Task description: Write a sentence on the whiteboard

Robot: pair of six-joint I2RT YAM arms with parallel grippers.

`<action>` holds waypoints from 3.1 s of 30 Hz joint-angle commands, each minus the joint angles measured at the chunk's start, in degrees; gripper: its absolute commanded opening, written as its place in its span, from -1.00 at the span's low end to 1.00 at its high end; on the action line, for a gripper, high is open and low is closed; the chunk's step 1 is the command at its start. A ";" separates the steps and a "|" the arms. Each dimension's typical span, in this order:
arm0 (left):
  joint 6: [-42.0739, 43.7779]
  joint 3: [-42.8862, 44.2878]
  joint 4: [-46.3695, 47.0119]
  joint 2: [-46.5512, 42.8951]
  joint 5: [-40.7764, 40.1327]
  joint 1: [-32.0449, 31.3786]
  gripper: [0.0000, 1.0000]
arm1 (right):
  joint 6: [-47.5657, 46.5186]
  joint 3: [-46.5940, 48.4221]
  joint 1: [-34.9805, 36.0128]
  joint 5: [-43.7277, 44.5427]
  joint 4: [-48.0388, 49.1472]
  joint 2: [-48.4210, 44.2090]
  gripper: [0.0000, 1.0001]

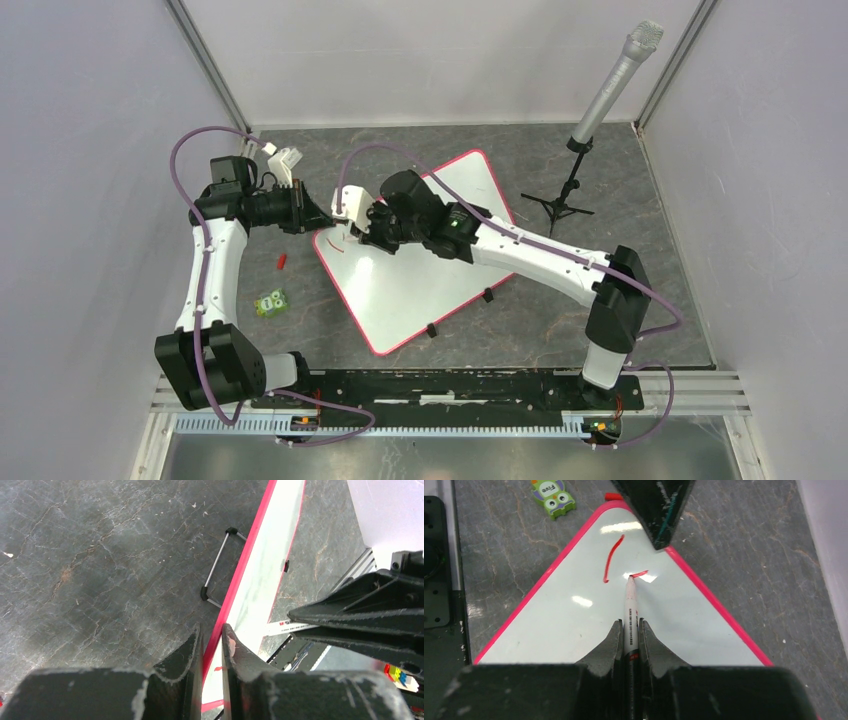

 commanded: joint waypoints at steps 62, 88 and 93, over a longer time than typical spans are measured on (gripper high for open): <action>0.92 -0.37 0.32 -1.86 -0.92 -1.58 -0.95 | -0.20 -2.91 1.14 0.11 0.95 -4.54 -1.00; 1.39 -0.68 0.34 -1.80 -1.39 -1.67 -0.95 | -1.90 -8.83 1.59 -0.88 -0.63 -5.10 -1.00; 1.31 -0.68 0.34 -1.95 -1.41 -1.68 -0.95 | -3.04 -9.14 1.49 1.38 -0.92 -6.06 -1.00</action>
